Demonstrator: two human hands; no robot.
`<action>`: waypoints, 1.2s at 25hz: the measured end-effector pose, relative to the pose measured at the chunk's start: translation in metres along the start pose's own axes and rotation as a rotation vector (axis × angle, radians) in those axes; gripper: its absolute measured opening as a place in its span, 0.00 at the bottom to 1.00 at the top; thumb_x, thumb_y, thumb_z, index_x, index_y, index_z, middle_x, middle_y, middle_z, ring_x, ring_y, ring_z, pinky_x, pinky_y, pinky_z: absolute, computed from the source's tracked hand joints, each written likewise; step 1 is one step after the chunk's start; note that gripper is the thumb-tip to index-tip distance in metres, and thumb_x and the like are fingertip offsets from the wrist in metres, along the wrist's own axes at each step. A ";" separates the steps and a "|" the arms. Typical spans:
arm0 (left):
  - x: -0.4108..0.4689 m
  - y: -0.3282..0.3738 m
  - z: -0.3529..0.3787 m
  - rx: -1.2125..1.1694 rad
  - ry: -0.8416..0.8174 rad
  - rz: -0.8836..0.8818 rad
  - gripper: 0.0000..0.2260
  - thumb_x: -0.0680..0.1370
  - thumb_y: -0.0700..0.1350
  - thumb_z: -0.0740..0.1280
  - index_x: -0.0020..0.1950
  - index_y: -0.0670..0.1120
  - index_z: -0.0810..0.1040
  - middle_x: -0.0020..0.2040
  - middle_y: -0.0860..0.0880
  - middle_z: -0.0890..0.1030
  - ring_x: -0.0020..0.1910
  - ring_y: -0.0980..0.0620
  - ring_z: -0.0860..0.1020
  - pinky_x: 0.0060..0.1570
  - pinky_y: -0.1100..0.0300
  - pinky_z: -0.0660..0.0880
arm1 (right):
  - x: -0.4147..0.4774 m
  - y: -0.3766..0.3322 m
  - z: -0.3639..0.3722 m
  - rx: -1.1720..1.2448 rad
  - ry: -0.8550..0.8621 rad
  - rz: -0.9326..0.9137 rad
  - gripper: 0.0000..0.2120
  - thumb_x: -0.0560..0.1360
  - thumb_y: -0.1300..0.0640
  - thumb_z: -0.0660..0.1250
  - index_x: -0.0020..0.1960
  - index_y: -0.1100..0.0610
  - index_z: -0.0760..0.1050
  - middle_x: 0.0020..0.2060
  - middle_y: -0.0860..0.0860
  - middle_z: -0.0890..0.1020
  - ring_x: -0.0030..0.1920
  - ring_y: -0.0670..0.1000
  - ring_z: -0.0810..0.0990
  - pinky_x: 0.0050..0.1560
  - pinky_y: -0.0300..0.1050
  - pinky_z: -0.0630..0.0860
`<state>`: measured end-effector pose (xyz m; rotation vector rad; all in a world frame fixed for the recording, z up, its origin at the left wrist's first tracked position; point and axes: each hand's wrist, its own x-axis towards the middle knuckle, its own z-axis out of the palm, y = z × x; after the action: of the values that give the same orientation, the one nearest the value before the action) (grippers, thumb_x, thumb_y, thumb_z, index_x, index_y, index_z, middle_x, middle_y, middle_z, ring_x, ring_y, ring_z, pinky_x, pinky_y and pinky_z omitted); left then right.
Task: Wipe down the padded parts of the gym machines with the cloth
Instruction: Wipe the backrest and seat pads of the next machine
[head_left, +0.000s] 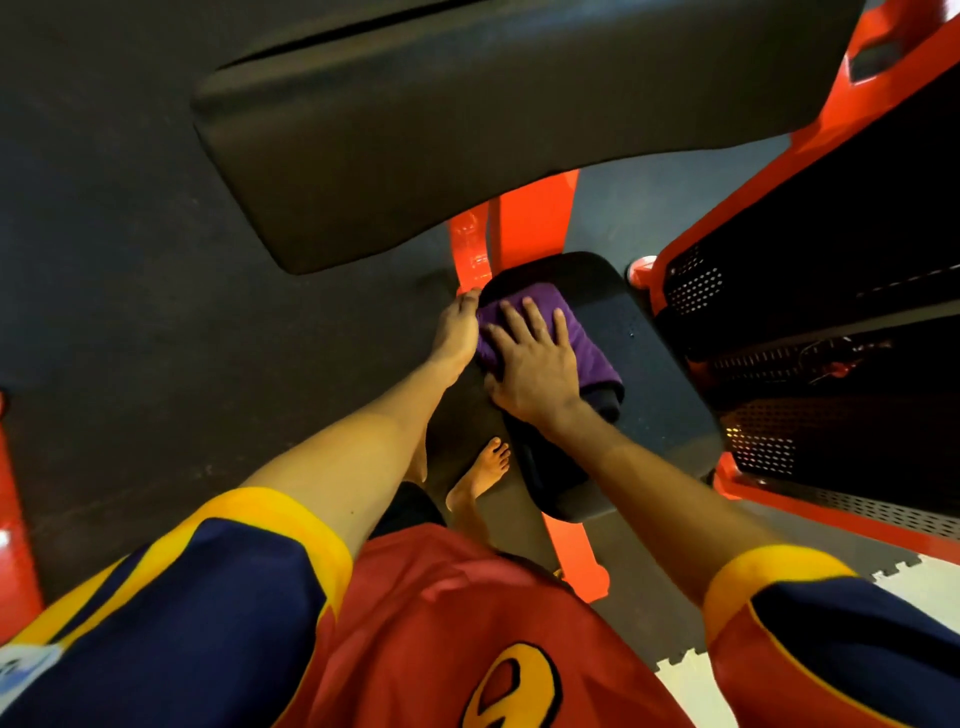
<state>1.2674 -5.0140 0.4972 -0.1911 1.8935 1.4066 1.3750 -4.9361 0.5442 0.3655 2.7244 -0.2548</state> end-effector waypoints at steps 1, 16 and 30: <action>0.001 -0.002 0.001 -0.001 0.001 -0.016 0.20 0.85 0.51 0.58 0.71 0.42 0.76 0.68 0.42 0.78 0.68 0.45 0.76 0.69 0.53 0.69 | -0.016 -0.003 0.004 -0.004 0.018 0.009 0.36 0.77 0.40 0.66 0.81 0.47 0.60 0.83 0.52 0.55 0.83 0.58 0.47 0.80 0.66 0.42; 0.006 -0.007 0.006 0.052 -0.018 0.087 0.18 0.87 0.44 0.55 0.75 0.44 0.72 0.74 0.45 0.74 0.73 0.50 0.70 0.70 0.62 0.64 | 0.020 0.038 0.004 0.133 0.143 0.406 0.38 0.79 0.30 0.53 0.82 0.48 0.57 0.83 0.53 0.53 0.83 0.58 0.43 0.79 0.65 0.36; 0.012 0.005 0.038 0.766 0.000 0.606 0.18 0.81 0.38 0.62 0.71 0.42 0.76 0.71 0.45 0.73 0.72 0.46 0.69 0.72 0.53 0.66 | 0.002 0.083 0.005 0.148 0.215 0.520 0.36 0.80 0.33 0.55 0.82 0.50 0.58 0.82 0.56 0.58 0.82 0.62 0.50 0.80 0.62 0.44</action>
<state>1.2746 -4.9749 0.4890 0.8073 2.4538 0.9039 1.3990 -4.8580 0.5289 1.1773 2.6974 -0.2821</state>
